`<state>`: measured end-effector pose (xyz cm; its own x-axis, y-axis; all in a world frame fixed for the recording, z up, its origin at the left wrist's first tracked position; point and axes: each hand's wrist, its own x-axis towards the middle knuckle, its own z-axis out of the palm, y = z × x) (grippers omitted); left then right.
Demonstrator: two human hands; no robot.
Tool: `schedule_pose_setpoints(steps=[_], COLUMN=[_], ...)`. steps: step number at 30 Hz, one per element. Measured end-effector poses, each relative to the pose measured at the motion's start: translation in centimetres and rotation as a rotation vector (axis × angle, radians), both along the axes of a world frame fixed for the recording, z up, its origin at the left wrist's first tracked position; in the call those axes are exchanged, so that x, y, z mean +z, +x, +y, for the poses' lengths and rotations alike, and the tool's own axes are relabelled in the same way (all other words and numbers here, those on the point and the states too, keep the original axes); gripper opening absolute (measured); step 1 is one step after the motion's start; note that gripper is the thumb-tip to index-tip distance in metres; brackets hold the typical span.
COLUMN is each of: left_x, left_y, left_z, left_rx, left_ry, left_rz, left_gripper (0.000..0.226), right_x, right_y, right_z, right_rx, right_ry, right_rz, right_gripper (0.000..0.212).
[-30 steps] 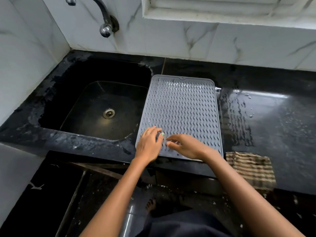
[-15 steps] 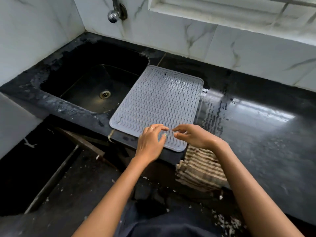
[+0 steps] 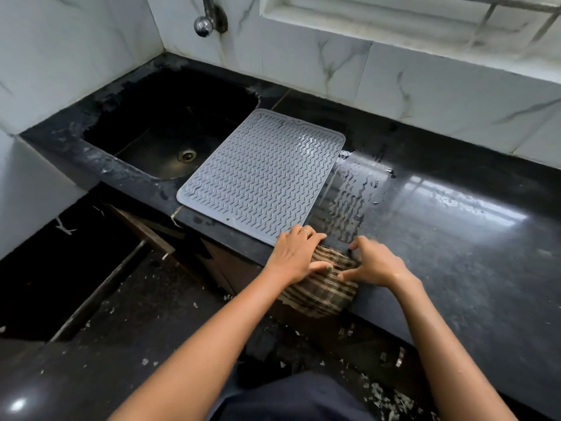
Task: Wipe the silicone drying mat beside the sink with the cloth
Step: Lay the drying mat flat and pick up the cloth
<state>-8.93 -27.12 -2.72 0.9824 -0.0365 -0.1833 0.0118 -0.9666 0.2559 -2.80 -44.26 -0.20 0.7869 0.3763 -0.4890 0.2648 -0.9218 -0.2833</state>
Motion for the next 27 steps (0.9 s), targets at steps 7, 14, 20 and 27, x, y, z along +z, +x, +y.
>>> schedule_pose_setpoints(steps=[7, 14, 20, 27], left_x=[1.6, 6.9, 14.0, 13.0], left_y=[0.8, 1.2, 3.3, 2.2], left_z=[1.1, 6.3, 11.8, 14.4], left_rx=[-0.051, 0.022, 0.253, 0.313], left_ry=[-0.015, -0.377, -0.365, -0.140], left_rz=[0.267, 0.621, 0.014, -0.290], left_gripper=[0.030, 0.020, 0.014, 0.018], right_x=[0.0, 4.6, 10.2, 9.0], right_y=[0.4, 2.1, 4.9, 5.0], right_z=[0.3, 3.7, 8.1, 12.2], right_rx=[0.157, 0.374, 0.222, 0.186], right_ry=[0.035, 0.217, 0.597, 0.678], right_rz=[0.298, 0.398, 0.057, -0.300], right_gripper=[0.037, 0.027, 0.017, 0.021])
